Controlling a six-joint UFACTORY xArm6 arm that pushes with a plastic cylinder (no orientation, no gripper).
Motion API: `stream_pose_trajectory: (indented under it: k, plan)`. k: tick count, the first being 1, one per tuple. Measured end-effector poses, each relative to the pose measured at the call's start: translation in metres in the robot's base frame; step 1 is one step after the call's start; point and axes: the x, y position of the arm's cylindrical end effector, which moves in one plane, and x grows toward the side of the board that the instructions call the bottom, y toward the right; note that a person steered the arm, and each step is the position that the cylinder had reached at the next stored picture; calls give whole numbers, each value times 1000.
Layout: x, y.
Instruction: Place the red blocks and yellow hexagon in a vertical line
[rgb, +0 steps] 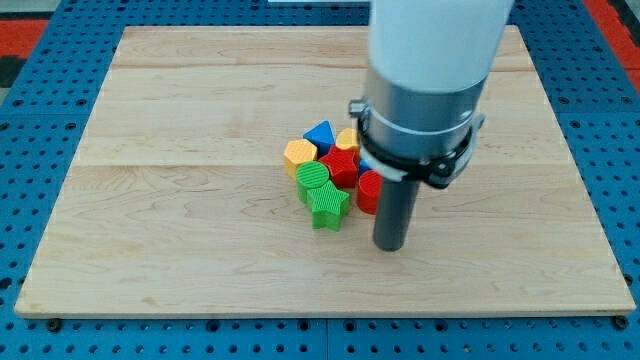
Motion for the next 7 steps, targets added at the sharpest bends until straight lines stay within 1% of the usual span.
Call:
stream_pose_trajectory:
  k: [2,3,4,5,6,7]
  plan:
    - [-51,6]
    - [-61,5]
    - [-61,6]
    - [-56,-6]
    - [-64,-49]
    - [-82,-80]
